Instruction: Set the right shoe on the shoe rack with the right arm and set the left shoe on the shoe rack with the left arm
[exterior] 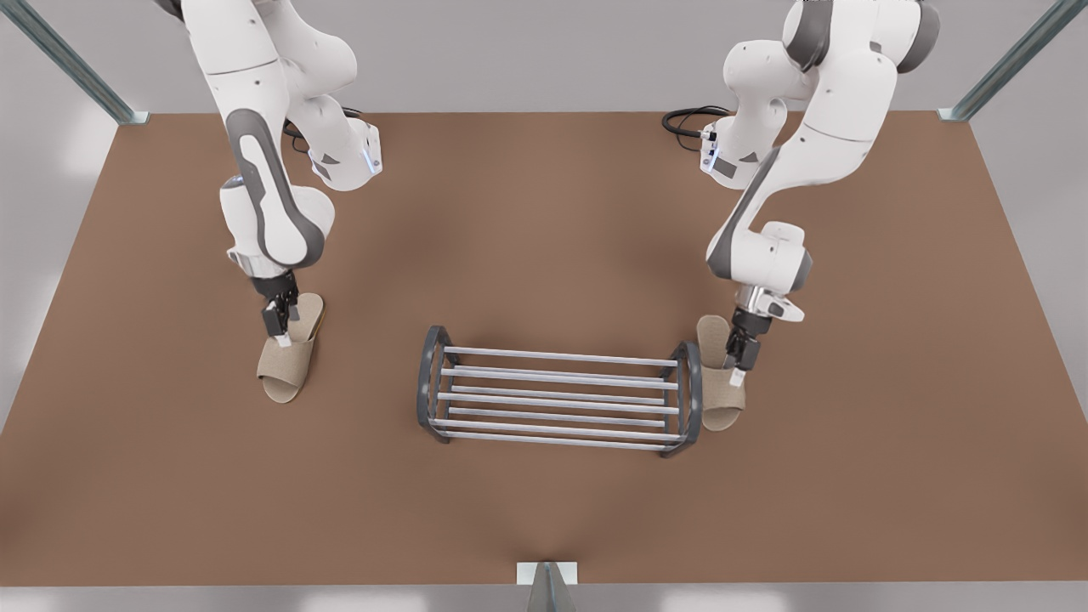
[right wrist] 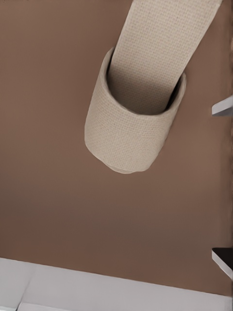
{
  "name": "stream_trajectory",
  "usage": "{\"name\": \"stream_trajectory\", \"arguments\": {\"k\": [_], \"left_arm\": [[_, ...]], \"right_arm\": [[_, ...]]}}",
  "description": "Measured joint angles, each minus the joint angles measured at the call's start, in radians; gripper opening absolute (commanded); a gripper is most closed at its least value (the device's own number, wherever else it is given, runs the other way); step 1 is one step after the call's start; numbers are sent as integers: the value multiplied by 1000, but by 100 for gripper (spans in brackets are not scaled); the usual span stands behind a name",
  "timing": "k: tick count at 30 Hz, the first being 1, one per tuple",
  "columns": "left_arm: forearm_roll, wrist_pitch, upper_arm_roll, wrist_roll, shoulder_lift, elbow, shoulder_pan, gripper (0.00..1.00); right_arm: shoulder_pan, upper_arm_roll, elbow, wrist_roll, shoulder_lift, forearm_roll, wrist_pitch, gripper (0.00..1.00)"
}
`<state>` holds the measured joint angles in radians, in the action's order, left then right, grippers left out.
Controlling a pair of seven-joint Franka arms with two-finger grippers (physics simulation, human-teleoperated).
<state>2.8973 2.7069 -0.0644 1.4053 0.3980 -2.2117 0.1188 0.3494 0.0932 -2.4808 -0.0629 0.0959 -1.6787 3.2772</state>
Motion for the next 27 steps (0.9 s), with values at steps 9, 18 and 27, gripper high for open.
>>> {"name": "stream_trajectory", "arguments": {"k": [9, 18, 27], "left_arm": [[0, 1, -11, -61, 41, 48, -2, 100], [0, -8, -13, -99, 77, 85, -3, 94], [0, -11, -12, -122, 97, 97, -5, 70]], "right_arm": [[-98, -5, 26, -148, 99, -49, -15, 99], [-114, 154, 9, -372, 58, -461, -262, 100], [-128, 157, 74, -623, 158, -542, -362, 100]]}}
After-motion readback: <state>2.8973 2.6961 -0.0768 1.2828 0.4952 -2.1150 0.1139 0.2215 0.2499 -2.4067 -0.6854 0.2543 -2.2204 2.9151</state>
